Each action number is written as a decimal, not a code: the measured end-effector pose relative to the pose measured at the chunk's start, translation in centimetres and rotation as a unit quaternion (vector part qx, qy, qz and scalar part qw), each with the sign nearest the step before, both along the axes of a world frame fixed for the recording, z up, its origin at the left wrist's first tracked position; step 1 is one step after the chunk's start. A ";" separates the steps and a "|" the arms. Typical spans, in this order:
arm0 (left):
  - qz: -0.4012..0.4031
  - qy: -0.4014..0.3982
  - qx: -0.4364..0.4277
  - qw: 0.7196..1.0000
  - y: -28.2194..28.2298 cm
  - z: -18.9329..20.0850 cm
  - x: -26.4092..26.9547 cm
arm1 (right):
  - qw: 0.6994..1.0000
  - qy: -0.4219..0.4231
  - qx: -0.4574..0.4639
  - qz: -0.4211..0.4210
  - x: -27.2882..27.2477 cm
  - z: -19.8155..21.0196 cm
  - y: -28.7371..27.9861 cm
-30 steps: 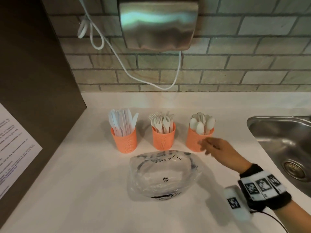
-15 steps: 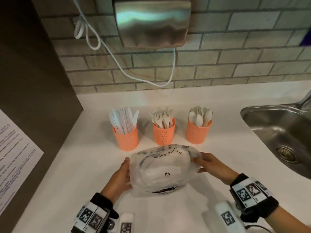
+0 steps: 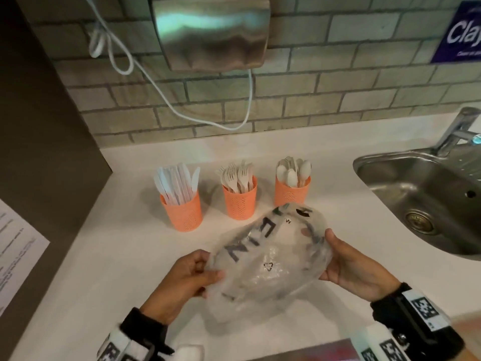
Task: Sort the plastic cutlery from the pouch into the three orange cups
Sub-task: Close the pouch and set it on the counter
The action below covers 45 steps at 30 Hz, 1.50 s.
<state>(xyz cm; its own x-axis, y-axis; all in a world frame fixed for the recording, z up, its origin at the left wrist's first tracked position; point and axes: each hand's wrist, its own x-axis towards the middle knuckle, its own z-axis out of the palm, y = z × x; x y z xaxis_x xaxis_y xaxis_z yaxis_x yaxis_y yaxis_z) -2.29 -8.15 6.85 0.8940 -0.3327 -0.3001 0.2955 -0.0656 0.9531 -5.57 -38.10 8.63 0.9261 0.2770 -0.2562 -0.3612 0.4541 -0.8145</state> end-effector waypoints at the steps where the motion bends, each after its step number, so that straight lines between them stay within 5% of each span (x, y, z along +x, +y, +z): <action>1: 0.054 -0.057 0.048 0.996 -0.3 0.2 -0.2 | 1.000 -0.010 -0.012 -0.001 -0.3 0.1 -0.3; 6: 0.220 -0.266 0.324 0.881 -2.3 0.2 -2.3 | 0.966 -0.090 -0.243 -0.003 -1.8 0.1 0.7; 11: 0.327 -0.308 0.330 0.830 -4.1 1.5 -2.8 | 0.785 -0.240 -0.508 -0.262 -2.9 -0.8 1.4; 15: 0.323 -0.228 0.387 0.833 -5.8 0.8 -2.5 | 0.703 -0.234 -0.613 -0.275 -2.3 -1.6 0.0; 18: 0.227 -0.167 0.327 0.902 -6.6 -0.5 -3.3 | 0.719 -0.185 -0.651 -0.160 -2.3 -2.5 -1.3; 19: 0.191 -0.145 0.273 0.932 -6.6 -0.8 -3.8 | 0.747 -0.175 -0.633 -0.104 -2.5 -2.4 -2.0; 21: 0.131 -0.127 0.205 0.962 -6.5 -1.0 -5.1 | 0.853 -0.128 -0.506 0.010 -3.3 -1.7 -3.2; 23: 0.115 -0.168 0.217 0.955 -5.9 -1.4 -5.9 | 0.937 -0.084 -0.336 0.038 -4.0 -0.9 -4.3; 24: 0.124 -0.188 0.237 0.945 -5.7 -1.5 -6.2 | 0.949 -0.090 -0.300 0.012 -4.2 -0.7 -4.6; 26: 0.174 -0.216 0.285 0.918 -5.8 -1.5 -6.8 | 0.914 -0.157 -0.364 -0.084 -4.5 -1.1 -4.5; 29: 0.267 -0.285 0.383 0.837 -7.2 -1.3 -7.4 | 0.725 -0.275 -0.598 -0.202 -4.6 -2.5 -3.4; 31: 0.280 -0.286 0.410 0.820 -8.4 -1.4 -7.5 | 0.671 -0.292 -0.653 -0.193 -4.7 -3.4 -2.6; 35: 0.206 -0.212 0.509 0.808 -9.1 -3.3 -7.8 | 0.645 -0.253 -0.706 -0.144 -4.5 -5.7 -2.9; 39: 0.096 -0.169 0.552 0.811 -8.5 -4.9 -8.2 | 0.598 -0.280 -0.751 -0.006 -4.7 -6.3 -3.9; 45: 0.055 -0.188 0.521 0.831 -7.5 -5.5 -9.0 | 0.669 -0.216 -0.678 0.218 -4.2 -2.9 -5.2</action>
<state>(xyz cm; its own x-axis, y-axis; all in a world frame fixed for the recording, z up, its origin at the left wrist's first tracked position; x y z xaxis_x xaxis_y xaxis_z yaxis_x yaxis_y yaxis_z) -11.33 -15.63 1.34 0.9976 0.0222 -0.0661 0.0481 -0.9055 0.4217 -9.73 -43.34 5.74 0.9021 0.3282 -0.2802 0.1820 -0.8781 -0.4426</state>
